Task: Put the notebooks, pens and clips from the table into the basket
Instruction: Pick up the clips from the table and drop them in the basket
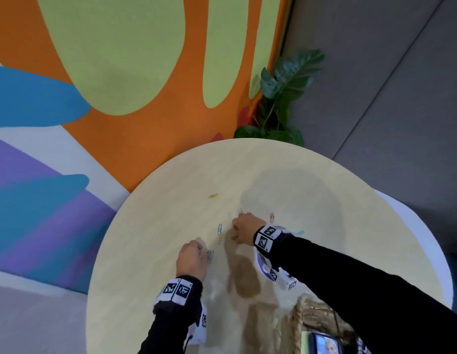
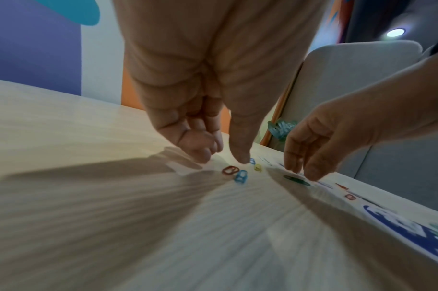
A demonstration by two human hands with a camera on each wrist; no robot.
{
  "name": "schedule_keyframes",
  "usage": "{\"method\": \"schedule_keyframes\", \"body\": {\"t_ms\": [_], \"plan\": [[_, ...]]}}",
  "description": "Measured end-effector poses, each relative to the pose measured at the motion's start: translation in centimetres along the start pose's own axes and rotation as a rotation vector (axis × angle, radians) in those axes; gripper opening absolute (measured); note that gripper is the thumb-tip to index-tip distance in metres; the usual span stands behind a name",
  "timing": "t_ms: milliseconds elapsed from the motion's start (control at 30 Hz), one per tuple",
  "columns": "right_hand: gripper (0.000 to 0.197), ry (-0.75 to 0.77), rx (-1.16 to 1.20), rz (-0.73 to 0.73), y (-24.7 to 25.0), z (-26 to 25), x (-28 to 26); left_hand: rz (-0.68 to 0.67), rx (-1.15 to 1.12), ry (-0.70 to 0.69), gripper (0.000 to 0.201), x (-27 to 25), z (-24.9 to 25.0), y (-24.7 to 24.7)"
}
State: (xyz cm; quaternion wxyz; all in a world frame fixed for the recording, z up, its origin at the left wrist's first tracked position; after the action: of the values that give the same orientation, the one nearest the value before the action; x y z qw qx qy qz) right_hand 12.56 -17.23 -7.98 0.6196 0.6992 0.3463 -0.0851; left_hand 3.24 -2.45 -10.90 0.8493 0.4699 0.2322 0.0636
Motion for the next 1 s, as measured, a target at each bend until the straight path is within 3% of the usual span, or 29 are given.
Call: {"method": "schedule_keyframes", "body": {"t_ms": [167,333,467,533,600,700,767,833,900,1000], "plan": [[0.027,-0.088,0.051,-0.004,-0.9,-0.3,1.2,-0.038,0.006,0.009,0.011,0.6,0.3,-0.4],[0.025,-0.085,0.056,-0.009,-1.3,0.1,1.2,-0.08,0.049,-0.012,0.009,1.2,0.8,-0.6],[0.011,-0.077,0.029,-0.041,-0.8,-0.5,0.4,-0.122,0.115,-0.037,0.013,1.4,1.5,-0.6],[0.017,-0.049,0.051,-0.002,1.0,-0.8,-0.9,-0.107,0.117,-0.044,0.015,1.2,1.5,-0.4],[0.022,0.008,0.131,0.103,3.6,-0.8,-3.3,-0.074,0.083,-0.031,0.02,1.1,1.3,-0.2],[0.024,0.069,0.29,0.29,7.0,-0.1,-9.3,-0.03,0.019,-0.026,0.012,0.8,1.1,0.4],[0.018,0.09,0.365,0.405,7.6,0.9,-13.9,-0.006,0.009,-0.033,0.005,0.6,1.1,0.8],[0.013,0.077,0.442,0.478,6.7,2.3,-18.4,0.038,-0.03,-0.026,0.011,0.5,1.2,1.4],[0.011,0.036,0.488,0.474,4.1,3.9,-22.0,0.087,-0.098,-0.019,0.013,0.0,1.6,2.5],[0.012,-0.044,0.402,0.232,-2.1,5.5,-25.2,0.155,-0.19,-0.079,0.017,-1.7,3.5,4.6]]}}
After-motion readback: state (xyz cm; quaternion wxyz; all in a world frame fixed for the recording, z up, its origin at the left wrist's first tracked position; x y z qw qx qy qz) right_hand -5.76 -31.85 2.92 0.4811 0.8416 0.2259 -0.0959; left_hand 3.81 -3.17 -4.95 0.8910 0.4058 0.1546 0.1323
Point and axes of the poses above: each hand's wrist, its own x-axis towards the middle knuckle, its own y-axis out of the back of the hand, z = x × y, the point moved 4 cm from there along x, towards the middle knuckle, and after that the axes turned 7 degrees about x, right-handed, at the moved point
